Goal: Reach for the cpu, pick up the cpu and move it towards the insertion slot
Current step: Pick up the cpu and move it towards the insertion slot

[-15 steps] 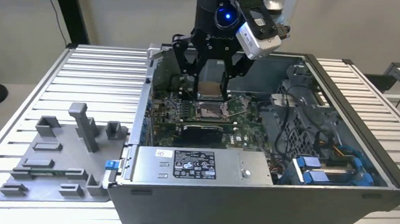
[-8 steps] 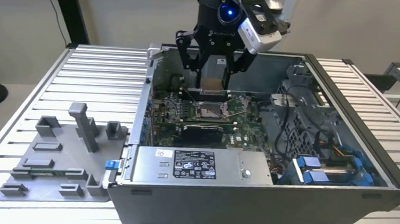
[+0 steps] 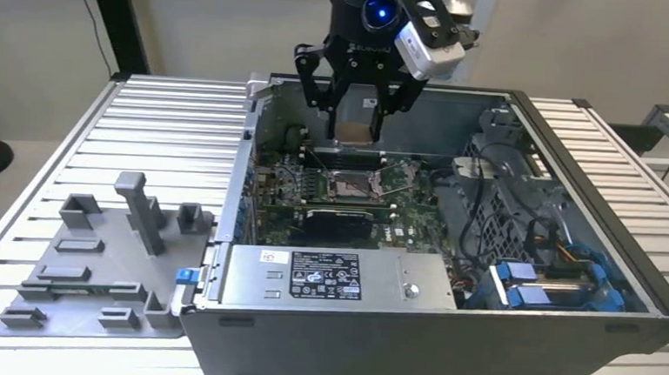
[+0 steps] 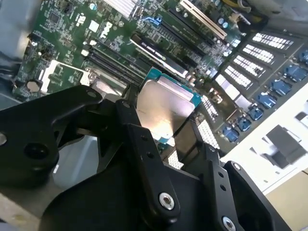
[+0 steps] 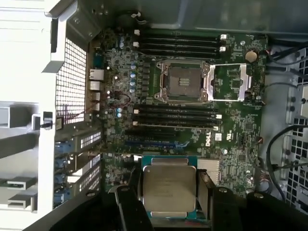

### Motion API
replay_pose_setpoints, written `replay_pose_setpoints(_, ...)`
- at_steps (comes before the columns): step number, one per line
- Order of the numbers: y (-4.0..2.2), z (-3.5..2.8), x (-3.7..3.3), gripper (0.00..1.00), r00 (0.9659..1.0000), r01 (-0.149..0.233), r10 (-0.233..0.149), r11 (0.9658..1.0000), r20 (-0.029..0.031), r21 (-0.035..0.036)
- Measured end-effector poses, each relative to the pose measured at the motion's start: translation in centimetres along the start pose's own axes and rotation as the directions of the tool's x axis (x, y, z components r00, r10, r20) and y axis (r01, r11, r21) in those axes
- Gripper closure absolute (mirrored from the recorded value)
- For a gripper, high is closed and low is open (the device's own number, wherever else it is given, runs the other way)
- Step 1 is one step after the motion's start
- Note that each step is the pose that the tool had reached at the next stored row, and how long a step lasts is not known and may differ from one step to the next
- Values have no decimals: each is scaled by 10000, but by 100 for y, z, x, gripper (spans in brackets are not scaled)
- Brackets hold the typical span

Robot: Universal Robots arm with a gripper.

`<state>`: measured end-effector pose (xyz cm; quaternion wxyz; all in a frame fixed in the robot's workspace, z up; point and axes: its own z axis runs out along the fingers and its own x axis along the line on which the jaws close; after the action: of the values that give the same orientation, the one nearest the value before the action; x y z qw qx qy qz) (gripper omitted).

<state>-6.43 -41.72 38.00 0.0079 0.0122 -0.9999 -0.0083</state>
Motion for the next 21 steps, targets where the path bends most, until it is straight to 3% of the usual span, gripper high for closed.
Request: replay_pose_setpoints(21, 674, 17, -17, 100, 10000, 4, -4, 10000, 0, -2)
